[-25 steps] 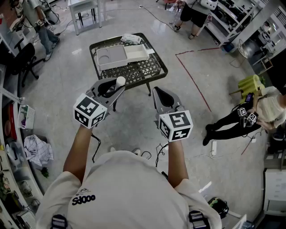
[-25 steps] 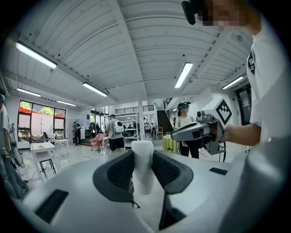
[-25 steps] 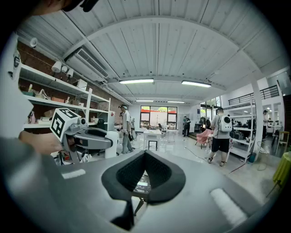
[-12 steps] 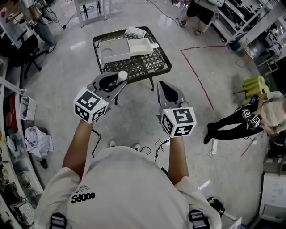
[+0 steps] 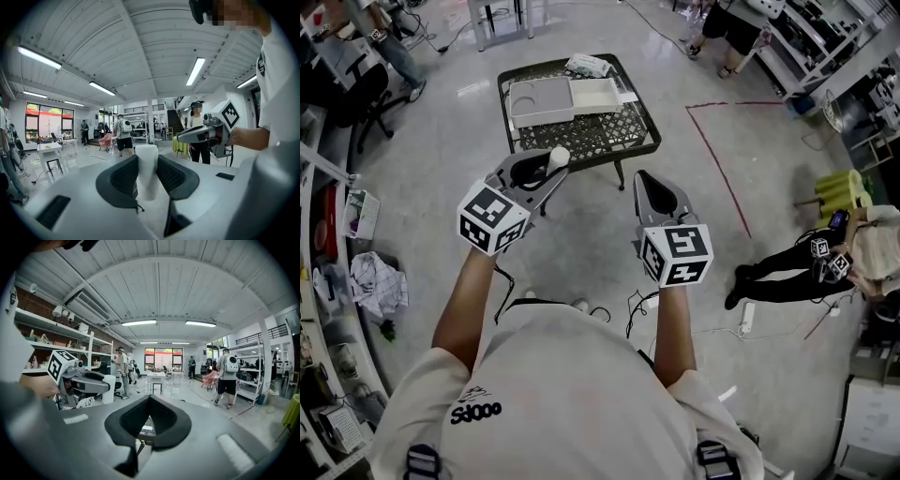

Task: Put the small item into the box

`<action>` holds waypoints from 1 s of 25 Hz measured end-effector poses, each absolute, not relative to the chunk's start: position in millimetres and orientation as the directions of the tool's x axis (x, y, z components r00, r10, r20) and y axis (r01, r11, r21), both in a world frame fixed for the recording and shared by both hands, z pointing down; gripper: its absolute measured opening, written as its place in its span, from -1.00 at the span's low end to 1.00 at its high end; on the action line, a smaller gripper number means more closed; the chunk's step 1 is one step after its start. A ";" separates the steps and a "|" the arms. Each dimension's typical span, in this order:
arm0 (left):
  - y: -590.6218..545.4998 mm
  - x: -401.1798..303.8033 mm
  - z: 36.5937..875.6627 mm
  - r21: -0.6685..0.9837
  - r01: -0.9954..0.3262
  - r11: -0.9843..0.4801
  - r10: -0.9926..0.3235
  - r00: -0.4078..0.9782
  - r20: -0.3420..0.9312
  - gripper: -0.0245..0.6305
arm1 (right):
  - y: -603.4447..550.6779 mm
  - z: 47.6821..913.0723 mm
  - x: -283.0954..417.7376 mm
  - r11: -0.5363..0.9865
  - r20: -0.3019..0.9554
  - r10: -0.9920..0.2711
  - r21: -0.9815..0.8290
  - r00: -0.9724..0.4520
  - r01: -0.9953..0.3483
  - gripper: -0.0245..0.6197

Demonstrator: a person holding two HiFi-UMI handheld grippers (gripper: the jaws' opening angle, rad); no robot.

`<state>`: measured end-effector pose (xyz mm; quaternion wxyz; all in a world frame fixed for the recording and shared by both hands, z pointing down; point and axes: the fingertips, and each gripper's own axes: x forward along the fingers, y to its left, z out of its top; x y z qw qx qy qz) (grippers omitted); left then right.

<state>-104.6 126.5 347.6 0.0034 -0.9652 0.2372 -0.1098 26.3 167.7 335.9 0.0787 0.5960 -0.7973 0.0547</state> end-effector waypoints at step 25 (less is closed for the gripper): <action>150.6 -65.2 373.0 -0.023 -0.491 -0.871 -0.484 0.848 0.218 -0.55 | 192.4 364.5 73.8 0.307 0.241 -0.922 -0.018 -0.302 -0.952 -0.90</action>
